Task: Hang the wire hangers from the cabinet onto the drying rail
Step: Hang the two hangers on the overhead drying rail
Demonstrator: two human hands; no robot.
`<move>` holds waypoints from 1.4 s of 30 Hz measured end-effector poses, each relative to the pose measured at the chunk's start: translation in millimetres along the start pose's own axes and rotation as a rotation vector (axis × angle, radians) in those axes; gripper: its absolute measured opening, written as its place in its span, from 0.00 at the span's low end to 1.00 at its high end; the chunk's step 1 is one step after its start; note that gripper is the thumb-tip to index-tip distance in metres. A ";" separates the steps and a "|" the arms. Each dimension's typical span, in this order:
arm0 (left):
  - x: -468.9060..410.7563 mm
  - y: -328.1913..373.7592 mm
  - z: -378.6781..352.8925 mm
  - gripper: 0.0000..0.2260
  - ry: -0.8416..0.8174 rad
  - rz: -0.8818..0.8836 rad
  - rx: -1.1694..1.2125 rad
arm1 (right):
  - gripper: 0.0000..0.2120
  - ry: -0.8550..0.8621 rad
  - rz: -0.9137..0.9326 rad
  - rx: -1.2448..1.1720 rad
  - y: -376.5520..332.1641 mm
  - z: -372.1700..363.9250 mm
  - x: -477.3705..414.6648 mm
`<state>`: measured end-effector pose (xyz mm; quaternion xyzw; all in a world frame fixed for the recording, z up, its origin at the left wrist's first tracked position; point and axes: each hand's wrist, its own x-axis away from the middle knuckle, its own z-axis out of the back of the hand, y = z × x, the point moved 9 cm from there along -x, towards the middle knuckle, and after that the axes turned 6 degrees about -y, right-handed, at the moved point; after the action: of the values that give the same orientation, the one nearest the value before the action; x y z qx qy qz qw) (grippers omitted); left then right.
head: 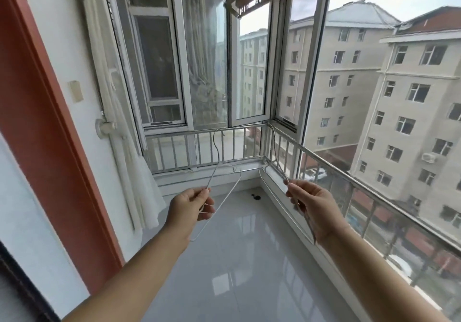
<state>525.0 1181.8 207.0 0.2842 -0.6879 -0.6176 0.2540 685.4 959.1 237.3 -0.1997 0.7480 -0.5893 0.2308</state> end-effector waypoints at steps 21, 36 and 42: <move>-355.0 131.1 68.0 0.07 -0.098 -0.150 -0.158 | 0.07 0.031 0.209 0.033 -79.9 -142.8 -331.7; -610.3 227.5 9.4 0.06 -0.158 -0.352 -0.209 | 0.10 0.090 0.406 0.143 -136.6 -165.1 -566.0; -705.9 256.0 -34.1 0.04 -0.195 -0.374 -0.192 | 0.09 0.122 0.429 0.142 -155.9 -153.1 -669.4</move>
<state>1029.8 1674.6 466.4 0.3205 -0.5824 -0.7412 0.0934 1145.3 1426.9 493.1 0.0162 0.7426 -0.5888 0.3187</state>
